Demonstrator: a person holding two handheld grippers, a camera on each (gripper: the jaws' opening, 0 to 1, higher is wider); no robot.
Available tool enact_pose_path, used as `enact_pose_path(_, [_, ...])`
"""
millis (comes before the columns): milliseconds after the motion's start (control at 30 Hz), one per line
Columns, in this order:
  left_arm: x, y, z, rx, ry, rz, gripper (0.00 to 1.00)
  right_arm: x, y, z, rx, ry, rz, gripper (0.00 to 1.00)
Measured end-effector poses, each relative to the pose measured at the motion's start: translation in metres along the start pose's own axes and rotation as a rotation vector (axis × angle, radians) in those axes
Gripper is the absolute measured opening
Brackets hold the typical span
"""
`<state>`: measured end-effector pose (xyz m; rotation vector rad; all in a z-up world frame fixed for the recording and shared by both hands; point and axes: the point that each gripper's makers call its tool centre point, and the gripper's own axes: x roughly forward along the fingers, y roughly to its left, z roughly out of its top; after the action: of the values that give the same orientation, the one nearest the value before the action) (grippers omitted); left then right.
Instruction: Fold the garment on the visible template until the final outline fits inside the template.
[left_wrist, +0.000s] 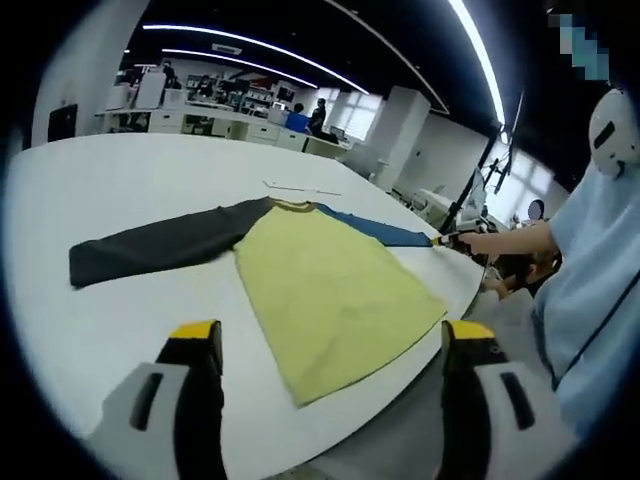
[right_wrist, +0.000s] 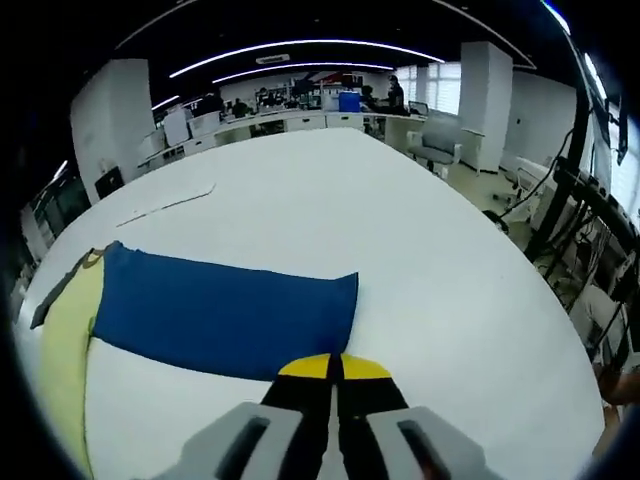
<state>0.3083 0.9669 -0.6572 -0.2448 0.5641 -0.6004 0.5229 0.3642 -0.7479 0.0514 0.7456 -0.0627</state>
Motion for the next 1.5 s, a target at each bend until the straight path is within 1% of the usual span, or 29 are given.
enact_pose_path(100, [0.002, -0.003, -0.001, -0.005, 0.001, -0.009, 0.87, 0.001, -0.003, 0.008, 0.012, -0.014, -0.001, 0.00])
enact_pose_path(167, [0.002, -0.002, -0.002, -0.006, 0.001, -0.008, 0.88, 0.000, -0.002, 0.013, 0.010, -0.019, -0.004, 0.00])
enact_pose_path(367, [0.004, -0.002, -0.001, -0.008, -0.015, -0.014, 0.87, -0.007, 0.013, 0.030, -0.009, -0.067, 0.040, 0.00])
enact_pose_path(500, [0.003, 0.003, -0.006, 0.031, 0.022, -0.008, 0.88, -0.013, 0.029, 0.039, -0.038, -0.095, 0.082, 0.00])
enact_pose_path(600, [0.002, 0.009, -0.008, 0.046, 0.036, 0.002, 0.88, -0.016, 0.051, 0.048, -0.037, -0.120, 0.141, 0.00])
enact_pose_path(667, [0.001, 0.012, -0.008, 0.050, 0.035, 0.010, 0.88, -0.016, 0.066, 0.052, -0.045, -0.129, 0.172, 0.00])
enact_pose_path(733, [0.000, 0.015, -0.009, 0.064, 0.044, 0.022, 0.88, -0.014, 0.080, 0.057, -0.062, -0.135, 0.204, 0.00])
enact_pose_path(800, [0.000, 0.016, -0.010, 0.063, 0.047, 0.021, 0.89, -0.013, 0.096, 0.060, -0.068, -0.134, 0.243, 0.00])
enact_pose_path(867, [0.000, 0.016, -0.011, 0.062, 0.044, 0.019, 0.88, -0.010, 0.115, 0.064, -0.063, -0.133, 0.303, 0.00])
enact_pose_path(900, [0.000, 0.018, -0.013, 0.064, 0.046, 0.025, 0.88, -0.009, 0.128, 0.066, -0.066, -0.136, 0.346, 0.00])
enact_pose_path(933, [0.000, 0.018, -0.014, 0.063, 0.049, 0.027, 0.88, -0.008, 0.132, 0.067, -0.067, -0.135, 0.355, 0.00])
enact_pose_path(1000, [0.000, 0.019, -0.016, 0.062, 0.051, 0.025, 0.88, -0.006, 0.150, 0.070, -0.078, -0.131, 0.392, 0.00])
enact_pose_path(1033, [0.000, 0.018, -0.016, 0.058, 0.050, 0.023, 0.88, -0.006, 0.164, 0.072, -0.093, -0.135, 0.428, 0.00])
enact_pose_path(1167, [-0.002, 0.021, -0.016, 0.049, 0.035, 0.032, 0.88, -0.006, 0.204, 0.079, -0.108, -0.142, 0.514, 0.00])
enact_pose_path(1267, [-0.004, 0.023, -0.016, 0.054, 0.032, 0.038, 0.88, -0.006, 0.228, 0.083, -0.116, -0.144, 0.554, 0.00])
enact_pose_path(1300, [-0.005, 0.025, -0.018, 0.060, 0.044, 0.045, 0.88, -0.008, 0.238, 0.084, -0.124, -0.147, 0.570, 0.00])
enact_pose_path(1333, [-0.006, 0.027, -0.022, 0.075, 0.063, 0.053, 0.88, -0.008, 0.241, 0.085, -0.125, -0.149, 0.574, 0.00])
enact_pose_path(1500, [-0.008, 0.028, -0.023, 0.070, 0.060, 0.050, 0.88, -0.015, 0.275, 0.089, -0.116, -0.153, 0.636, 0.00])
